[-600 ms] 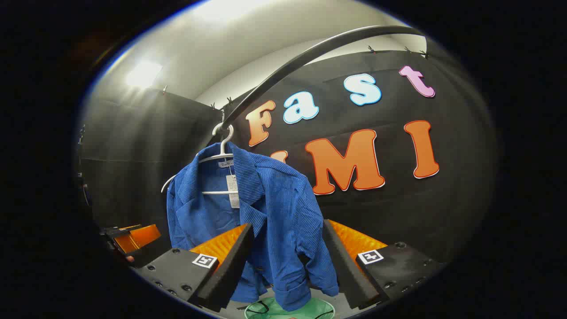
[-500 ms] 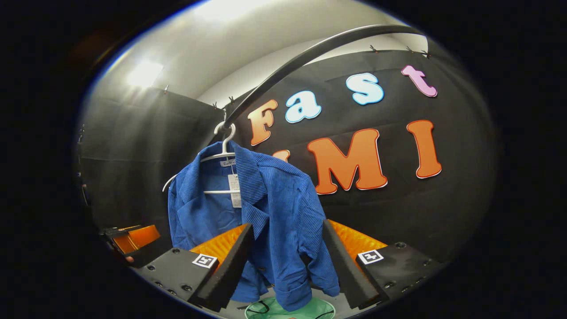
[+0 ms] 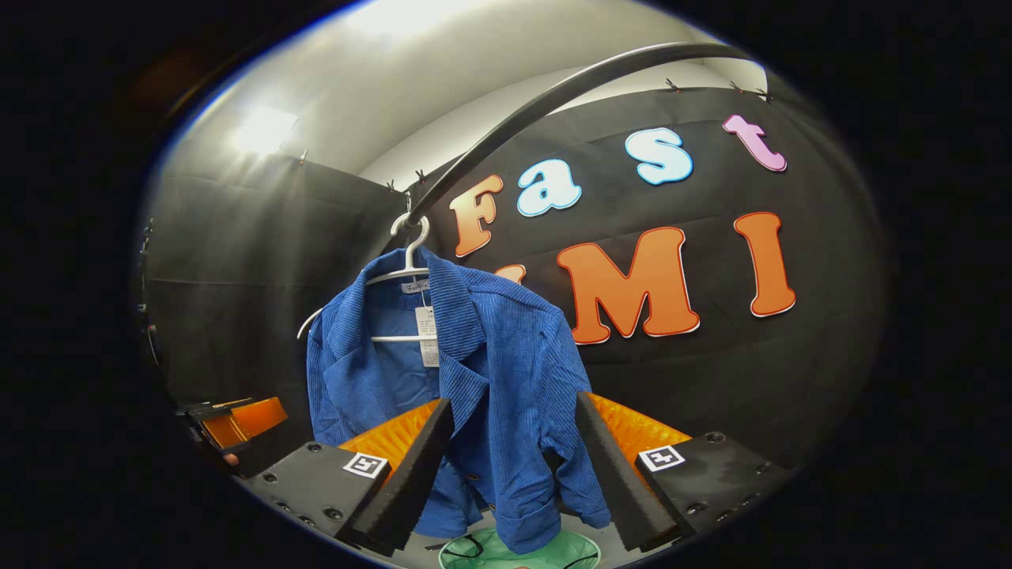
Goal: Grasp the clothes on the hanger with both hands and then place them into the laundry hamper below.
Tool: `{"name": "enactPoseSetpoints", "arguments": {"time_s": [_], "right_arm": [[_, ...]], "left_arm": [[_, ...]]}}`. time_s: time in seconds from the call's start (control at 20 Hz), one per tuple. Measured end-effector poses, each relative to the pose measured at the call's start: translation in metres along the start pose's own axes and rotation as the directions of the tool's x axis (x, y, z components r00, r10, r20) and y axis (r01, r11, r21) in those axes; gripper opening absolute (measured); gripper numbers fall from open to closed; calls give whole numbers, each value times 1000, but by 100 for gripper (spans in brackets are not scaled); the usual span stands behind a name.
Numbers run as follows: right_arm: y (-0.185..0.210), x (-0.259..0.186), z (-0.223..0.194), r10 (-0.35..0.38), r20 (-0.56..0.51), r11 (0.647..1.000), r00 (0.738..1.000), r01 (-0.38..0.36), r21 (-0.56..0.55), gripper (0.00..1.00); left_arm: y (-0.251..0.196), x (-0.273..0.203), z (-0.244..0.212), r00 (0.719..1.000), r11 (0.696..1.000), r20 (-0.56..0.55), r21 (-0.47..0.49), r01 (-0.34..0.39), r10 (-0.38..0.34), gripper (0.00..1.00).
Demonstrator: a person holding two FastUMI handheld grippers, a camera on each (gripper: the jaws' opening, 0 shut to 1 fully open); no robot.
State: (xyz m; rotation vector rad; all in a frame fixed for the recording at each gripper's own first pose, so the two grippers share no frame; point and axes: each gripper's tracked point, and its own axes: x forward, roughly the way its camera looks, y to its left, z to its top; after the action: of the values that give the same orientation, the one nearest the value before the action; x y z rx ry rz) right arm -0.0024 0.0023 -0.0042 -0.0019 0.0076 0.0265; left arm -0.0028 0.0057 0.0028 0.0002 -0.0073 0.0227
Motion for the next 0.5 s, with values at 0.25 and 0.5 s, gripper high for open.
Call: {"name": "enactPoseSetpoints", "arguments": {"time_s": [0.25,0.5], "right_arm": [[-7,-1,2,-15,8,1000,1000,15,5,100],[-5,-1,8,-8,35,1000,999,8,-1,100]], "left_arm": [[-3,3,4,1000,1000,9,11,11,-11,95],[-8,3,10,1000,1000,18,21,21,-21,95]]}}
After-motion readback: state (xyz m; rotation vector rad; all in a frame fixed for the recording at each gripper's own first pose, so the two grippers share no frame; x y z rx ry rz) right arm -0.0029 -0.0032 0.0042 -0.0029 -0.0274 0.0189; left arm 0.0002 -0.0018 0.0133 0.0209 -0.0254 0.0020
